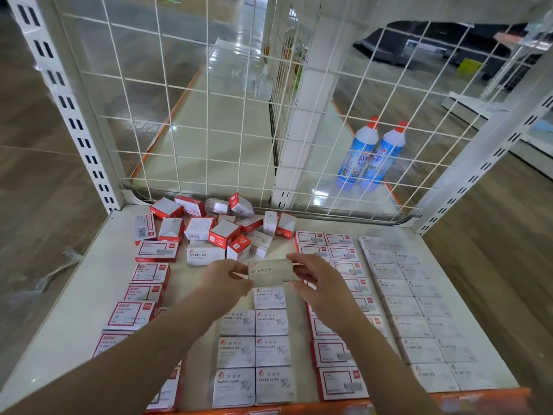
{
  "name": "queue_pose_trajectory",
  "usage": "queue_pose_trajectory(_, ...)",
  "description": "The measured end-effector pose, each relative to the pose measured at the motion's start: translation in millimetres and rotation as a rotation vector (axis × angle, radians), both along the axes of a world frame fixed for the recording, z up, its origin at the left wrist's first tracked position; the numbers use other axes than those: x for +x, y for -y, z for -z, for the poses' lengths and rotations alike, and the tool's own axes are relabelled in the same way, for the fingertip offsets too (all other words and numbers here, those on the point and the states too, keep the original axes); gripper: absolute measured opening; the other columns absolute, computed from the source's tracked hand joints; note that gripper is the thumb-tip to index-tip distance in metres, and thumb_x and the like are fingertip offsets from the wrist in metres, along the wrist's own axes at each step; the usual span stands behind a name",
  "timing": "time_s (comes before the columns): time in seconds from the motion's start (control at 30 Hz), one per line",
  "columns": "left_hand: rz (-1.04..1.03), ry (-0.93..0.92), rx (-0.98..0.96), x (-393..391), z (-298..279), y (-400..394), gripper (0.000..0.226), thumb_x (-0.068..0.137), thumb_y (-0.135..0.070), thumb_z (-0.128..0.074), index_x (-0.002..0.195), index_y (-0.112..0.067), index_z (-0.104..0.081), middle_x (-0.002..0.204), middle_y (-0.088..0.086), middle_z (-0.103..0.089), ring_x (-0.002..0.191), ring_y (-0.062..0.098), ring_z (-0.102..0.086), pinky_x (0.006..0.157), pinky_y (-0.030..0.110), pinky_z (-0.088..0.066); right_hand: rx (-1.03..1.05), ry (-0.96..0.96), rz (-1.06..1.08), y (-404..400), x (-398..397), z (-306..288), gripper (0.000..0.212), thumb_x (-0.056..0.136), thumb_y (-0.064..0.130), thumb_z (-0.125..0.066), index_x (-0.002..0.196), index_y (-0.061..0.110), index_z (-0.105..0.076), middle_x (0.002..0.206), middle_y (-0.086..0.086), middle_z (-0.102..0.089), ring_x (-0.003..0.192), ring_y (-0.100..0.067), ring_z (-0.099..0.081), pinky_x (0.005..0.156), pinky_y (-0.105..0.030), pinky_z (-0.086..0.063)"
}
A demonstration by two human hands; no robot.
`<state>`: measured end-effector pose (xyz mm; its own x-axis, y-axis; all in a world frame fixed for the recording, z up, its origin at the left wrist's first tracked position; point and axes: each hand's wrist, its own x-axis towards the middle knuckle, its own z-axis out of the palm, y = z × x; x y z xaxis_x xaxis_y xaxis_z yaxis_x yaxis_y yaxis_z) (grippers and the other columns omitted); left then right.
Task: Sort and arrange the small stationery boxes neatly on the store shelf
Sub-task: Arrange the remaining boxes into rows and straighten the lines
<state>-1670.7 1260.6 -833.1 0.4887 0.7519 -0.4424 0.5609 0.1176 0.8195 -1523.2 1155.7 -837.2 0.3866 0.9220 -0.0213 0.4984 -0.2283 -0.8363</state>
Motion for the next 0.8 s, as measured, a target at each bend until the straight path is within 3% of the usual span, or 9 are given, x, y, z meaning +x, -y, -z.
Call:
queue_pose_trajectory(0.27,-0.051,0.059,-0.02,-5.2,2.2,-12.1,0.023,0.092,-0.017,-0.055,0.114,-0.014,-0.058,0.1,0.003,-0.062,0.086,0.016,-0.058,0.069,0.025,-0.044,-0.033,0.064,0.117,9.5,-14.0,-2.6,0.041,0.088,0.006,-0.057,0.125,0.021,-0.053,0.115,0.011,-0.055,0.107,-0.002,-0.053,0.092,-0.012,-0.042)
queue_pose_trajectory(0.43,0.085,-0.058,0.102,-0.1,-7.0,-6.2,0.024,0.093,-0.018,-0.052,0.116,-0.014,-0.056,0.103,0.002,-0.057,0.076,0.008,-0.051,0.055,0.017,-0.035,-0.045,0.044,0.219,24.9,-3.1,-6.3,0.039,0.089,0.01,-0.057,0.126,0.022,-0.052,0.116,0.009,-0.055,0.108,-0.004,-0.053,0.089,-0.011,-0.041)
queue_pose_trajectory(0.57,0.108,-0.098,0.148,29.3,-8.7,8.5,0.024,0.093,-0.015,-0.051,0.116,-0.013,-0.056,0.097,0.001,-0.056,0.072,0.01,-0.051,0.057,0.019,-0.037,-0.07,0.048,0.245,45.8,33.5,-3.5,0.04,0.089,0.012,-0.058,0.128,0.019,-0.052,0.118,0.004,-0.057,0.107,-0.006,-0.055,0.085,-0.011,-0.047)
queue_pose_trajectory(0.7,0.086,-0.142,0.206,66.7,-4.8,36.0,0.032,0.09,-0.014,-0.054,0.121,-0.01,-0.059,0.121,0.005,-0.058,0.092,0.017,-0.055,0.079,0.02,-0.038,-0.061,0.023,0.244,69.2,76.9,-0.5,0.039,0.088,0.006,-0.058,0.126,0.012,-0.052,0.117,-0.001,-0.057,0.104,-0.008,-0.055,0.093,-0.015,-0.043)
queue_pose_trajectory(0.8,0.135,-0.193,0.251,96.6,-3.3,60.4,0.038,0.09,-0.019,-0.054,0.127,-0.013,-0.055,0.129,0.005,-0.056,0.103,0.018,-0.053,0.085,0.023,-0.039,-0.073,0.028,0.218,81.4,110.1,4.9,0.038,0.089,0.006,-0.058,0.125,0.012,-0.053,0.118,-0.002,-0.056,0.105,-0.011,-0.054,0.092,-0.014,-0.042)
